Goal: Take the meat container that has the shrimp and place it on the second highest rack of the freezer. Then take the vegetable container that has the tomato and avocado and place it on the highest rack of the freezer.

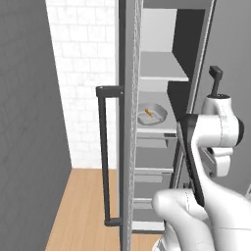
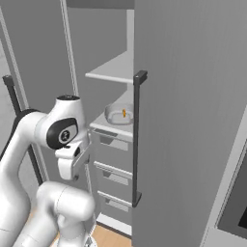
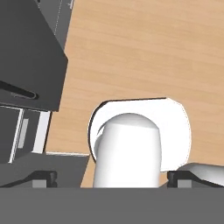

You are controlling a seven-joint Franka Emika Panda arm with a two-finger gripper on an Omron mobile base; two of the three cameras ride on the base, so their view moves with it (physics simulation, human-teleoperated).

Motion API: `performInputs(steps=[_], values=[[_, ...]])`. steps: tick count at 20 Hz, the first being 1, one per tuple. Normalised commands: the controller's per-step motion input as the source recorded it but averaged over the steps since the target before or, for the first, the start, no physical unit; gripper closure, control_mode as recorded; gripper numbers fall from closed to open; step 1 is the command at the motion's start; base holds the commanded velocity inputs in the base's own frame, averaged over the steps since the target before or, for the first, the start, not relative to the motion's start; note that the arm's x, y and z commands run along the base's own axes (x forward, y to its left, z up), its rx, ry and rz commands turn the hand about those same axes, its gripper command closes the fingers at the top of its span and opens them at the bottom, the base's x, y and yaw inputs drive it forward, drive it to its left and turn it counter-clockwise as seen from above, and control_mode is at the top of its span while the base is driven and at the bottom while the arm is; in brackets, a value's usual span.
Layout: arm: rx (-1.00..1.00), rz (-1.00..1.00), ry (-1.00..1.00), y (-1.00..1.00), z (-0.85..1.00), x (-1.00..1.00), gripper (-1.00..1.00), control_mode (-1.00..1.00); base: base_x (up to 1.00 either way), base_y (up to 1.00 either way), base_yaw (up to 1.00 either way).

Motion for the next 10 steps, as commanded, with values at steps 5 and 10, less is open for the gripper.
performInputs(steps=[5,10], values=[[0.0,0.0,0.0,0.0,0.0,0.0,-1.0,1.0,-0.5,-0.94,-0.12],[0.0,0.0,0.0,0.0,0.0,0.0,-1.0,1.0,-0.58,-1.0,-0.27]])
